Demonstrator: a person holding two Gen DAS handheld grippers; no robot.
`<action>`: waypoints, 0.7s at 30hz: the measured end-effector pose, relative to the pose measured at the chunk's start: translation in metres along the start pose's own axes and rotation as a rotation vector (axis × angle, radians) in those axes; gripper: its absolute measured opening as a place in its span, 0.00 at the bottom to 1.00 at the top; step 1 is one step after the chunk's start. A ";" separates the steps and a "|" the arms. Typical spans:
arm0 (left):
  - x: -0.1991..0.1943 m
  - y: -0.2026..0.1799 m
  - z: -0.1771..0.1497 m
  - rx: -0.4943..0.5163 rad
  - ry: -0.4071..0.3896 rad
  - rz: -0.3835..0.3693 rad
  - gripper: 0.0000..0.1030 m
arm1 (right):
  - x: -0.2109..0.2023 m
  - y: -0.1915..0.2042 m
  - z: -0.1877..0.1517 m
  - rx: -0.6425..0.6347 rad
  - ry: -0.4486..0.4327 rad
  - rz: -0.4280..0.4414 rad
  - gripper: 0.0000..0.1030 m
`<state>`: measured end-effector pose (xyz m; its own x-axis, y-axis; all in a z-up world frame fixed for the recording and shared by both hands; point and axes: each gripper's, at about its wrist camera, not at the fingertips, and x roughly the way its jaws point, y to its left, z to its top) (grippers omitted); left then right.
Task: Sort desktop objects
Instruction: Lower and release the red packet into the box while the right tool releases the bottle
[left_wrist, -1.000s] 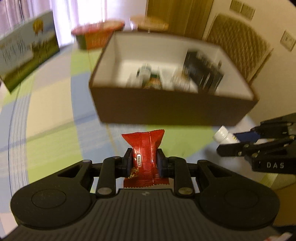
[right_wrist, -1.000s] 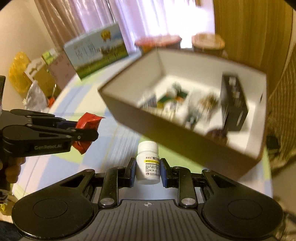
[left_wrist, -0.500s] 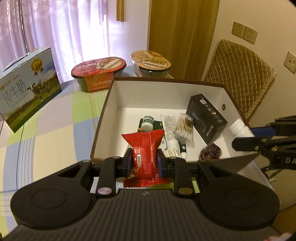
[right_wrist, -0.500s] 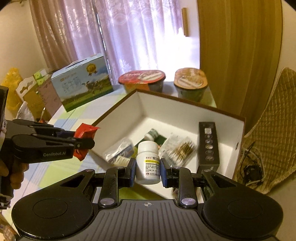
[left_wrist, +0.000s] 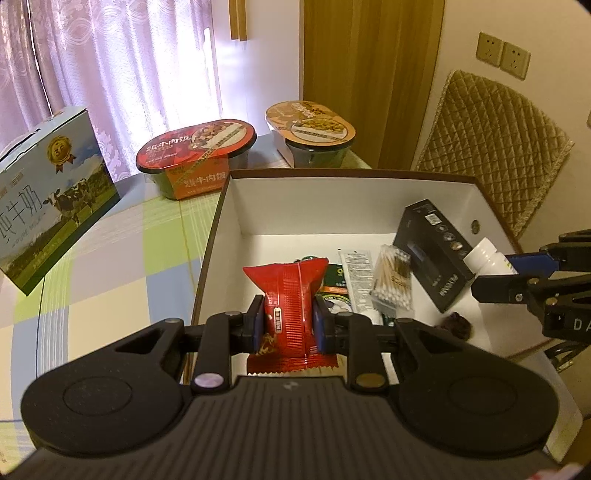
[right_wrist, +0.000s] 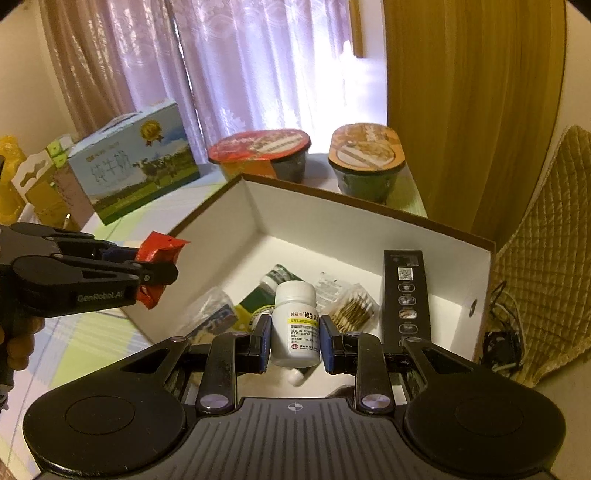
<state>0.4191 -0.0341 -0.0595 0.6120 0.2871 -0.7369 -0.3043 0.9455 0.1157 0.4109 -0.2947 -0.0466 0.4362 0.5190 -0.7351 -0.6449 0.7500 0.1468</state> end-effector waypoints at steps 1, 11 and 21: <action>0.005 0.001 0.002 0.001 0.006 0.001 0.21 | 0.006 -0.002 0.002 0.003 0.007 0.003 0.23; 0.059 0.003 0.027 0.022 0.063 0.011 0.21 | 0.058 -0.014 0.027 0.005 0.045 -0.005 0.23; 0.095 -0.001 0.044 0.053 0.097 0.024 0.21 | 0.087 -0.022 0.039 -0.033 0.071 -0.011 0.23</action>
<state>0.5095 -0.0011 -0.1008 0.5308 0.2956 -0.7943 -0.2768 0.9463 0.1672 0.4872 -0.2499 -0.0874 0.3983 0.4791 -0.7821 -0.6609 0.7412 0.1175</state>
